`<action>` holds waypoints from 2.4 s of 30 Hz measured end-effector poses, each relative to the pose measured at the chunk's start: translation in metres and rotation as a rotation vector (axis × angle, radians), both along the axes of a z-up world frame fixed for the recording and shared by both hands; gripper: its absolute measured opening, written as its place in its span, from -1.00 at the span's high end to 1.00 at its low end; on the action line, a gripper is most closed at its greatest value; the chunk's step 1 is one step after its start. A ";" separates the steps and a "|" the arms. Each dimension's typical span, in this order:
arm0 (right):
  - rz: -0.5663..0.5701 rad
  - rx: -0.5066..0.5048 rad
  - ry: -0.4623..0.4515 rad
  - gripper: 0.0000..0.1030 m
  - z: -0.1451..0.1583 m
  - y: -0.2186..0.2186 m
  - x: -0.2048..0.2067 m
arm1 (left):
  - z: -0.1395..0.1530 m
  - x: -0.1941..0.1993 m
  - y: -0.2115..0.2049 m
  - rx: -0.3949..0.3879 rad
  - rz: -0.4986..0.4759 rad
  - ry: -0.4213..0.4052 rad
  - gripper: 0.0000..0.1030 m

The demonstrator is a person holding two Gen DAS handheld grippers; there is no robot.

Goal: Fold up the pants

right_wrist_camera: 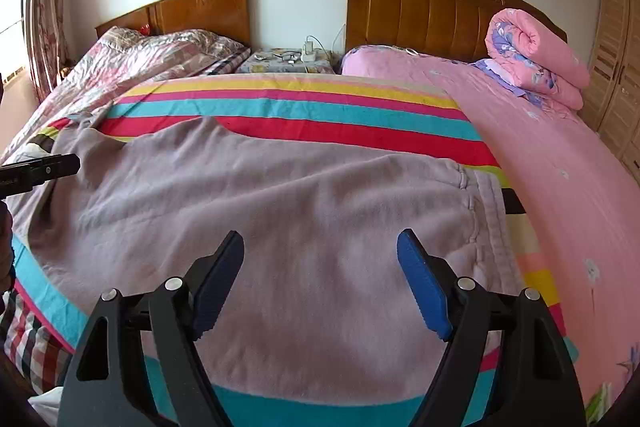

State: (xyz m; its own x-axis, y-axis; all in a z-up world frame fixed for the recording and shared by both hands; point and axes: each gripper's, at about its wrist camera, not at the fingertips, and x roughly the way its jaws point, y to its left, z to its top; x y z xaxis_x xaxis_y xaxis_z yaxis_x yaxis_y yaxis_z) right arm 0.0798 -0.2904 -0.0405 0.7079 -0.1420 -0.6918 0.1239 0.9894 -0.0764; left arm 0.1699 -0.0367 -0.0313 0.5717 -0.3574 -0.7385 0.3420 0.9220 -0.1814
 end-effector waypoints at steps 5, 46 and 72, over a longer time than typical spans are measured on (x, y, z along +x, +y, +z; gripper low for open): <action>-0.050 -0.008 0.073 -0.48 -0.002 -0.028 0.031 | -0.024 0.059 -0.089 0.069 -0.137 0.072 -0.61; 1.270 0.213 0.215 -0.39 0.022 0.487 0.254 | -0.008 -0.094 0.475 -0.180 1.034 -0.055 -0.80; 1.380 0.174 0.218 0.79 -0.012 0.608 0.268 | 0.007 -0.066 0.469 -0.011 0.953 -0.118 0.91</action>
